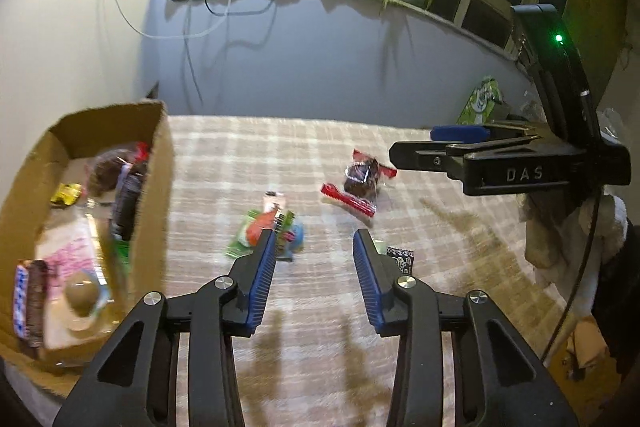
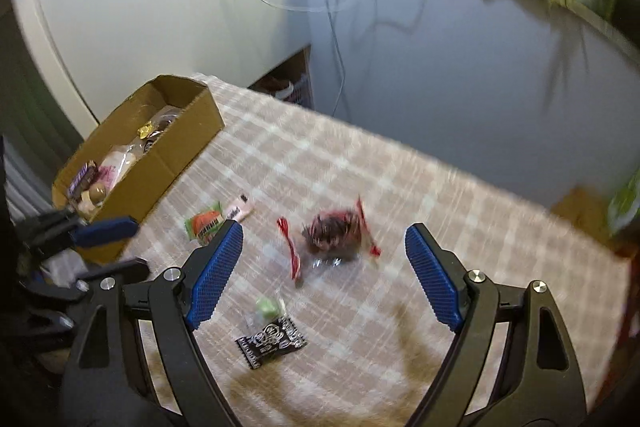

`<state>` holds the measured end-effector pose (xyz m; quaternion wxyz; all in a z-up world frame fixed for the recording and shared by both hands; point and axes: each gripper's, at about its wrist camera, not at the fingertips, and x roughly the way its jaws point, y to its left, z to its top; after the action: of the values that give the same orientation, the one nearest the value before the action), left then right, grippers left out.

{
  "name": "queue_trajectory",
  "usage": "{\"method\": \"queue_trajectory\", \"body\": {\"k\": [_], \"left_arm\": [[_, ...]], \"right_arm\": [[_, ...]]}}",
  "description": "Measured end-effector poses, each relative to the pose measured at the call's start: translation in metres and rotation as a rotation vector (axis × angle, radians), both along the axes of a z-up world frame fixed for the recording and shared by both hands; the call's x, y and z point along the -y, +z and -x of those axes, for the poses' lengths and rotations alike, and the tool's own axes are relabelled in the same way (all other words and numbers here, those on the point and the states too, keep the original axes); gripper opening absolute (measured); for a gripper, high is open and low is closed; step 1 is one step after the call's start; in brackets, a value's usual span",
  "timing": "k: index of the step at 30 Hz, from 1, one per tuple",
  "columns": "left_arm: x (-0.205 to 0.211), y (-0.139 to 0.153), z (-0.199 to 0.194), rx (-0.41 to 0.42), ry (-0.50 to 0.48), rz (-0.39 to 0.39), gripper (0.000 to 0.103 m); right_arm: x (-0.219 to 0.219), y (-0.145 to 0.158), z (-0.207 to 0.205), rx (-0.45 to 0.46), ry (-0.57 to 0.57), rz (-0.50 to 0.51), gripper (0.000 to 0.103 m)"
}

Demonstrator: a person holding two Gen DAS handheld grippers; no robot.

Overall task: Organize snacks
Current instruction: 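Move left gripper to the orange-blue candy packet while right gripper approaches the red-wrapped chocolate bag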

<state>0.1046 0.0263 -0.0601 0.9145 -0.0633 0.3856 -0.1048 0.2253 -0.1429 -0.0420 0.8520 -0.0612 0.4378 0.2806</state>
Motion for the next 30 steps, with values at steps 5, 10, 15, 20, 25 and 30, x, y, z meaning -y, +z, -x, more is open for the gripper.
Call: {"method": "queue_trajectory", "body": {"k": [5,10,15,20,25,30], "left_arm": [[0.006,-0.015,-0.018,-0.033,0.021,-0.035,0.038],[0.003,-0.022,-0.032,-0.035,0.060,-0.055,0.038],[0.008,-0.030,-0.041,-0.043,0.046,-0.092,0.038],[0.012,-0.039,-0.044,-0.049,0.039,-0.122,0.038],[0.010,-0.042,-0.046,-0.050,0.043,-0.122,0.038],[0.008,-0.043,-0.045,-0.052,0.049,-0.119,0.038]], "right_arm": [[0.008,-0.030,-0.018,-0.151,-0.045,-0.073,0.086],[0.003,-0.050,-0.030,-0.227,-0.078,-0.099,0.086],[-0.004,-0.060,-0.042,-0.232,-0.108,-0.081,0.086],[-0.015,-0.067,-0.050,-0.227,-0.111,-0.041,0.079],[-0.026,-0.070,-0.049,-0.210,-0.087,0.000,0.073],[-0.030,-0.071,-0.049,-0.195,-0.077,0.029,0.068]]}}
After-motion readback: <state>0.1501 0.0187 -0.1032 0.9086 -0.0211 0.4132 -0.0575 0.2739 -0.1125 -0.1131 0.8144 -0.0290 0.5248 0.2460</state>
